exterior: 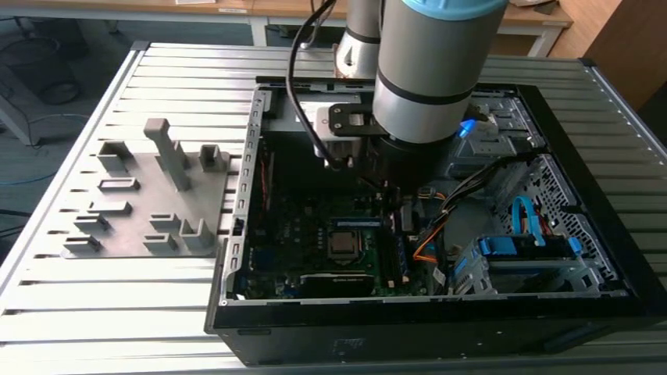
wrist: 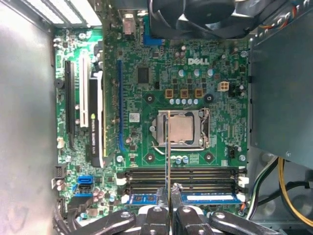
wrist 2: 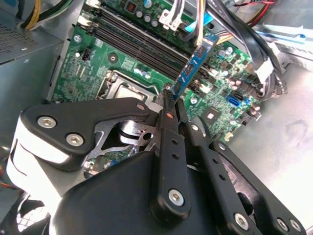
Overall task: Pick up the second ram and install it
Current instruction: 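Insert the second ram into the second slot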
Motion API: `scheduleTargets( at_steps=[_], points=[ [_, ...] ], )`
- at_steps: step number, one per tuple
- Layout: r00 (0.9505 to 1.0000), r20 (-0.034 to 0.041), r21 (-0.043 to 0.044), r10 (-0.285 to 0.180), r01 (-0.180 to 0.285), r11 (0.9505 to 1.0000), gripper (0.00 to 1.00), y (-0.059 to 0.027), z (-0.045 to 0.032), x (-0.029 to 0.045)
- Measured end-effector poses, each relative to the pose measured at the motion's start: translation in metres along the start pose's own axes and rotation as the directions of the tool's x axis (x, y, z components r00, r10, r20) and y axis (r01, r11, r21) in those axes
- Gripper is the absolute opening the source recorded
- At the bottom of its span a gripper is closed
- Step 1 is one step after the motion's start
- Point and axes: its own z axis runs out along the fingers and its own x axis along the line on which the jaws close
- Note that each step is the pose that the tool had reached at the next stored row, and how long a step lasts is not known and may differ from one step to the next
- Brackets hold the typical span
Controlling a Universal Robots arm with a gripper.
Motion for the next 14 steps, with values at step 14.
scheduleTargets(
  at_steps=[14],
  points=[
    [1.0000,-0.0005,-0.0001,0.009,-0.009,1.0000,0.14,0.0029,0.0000,-0.0087]
  ],
)
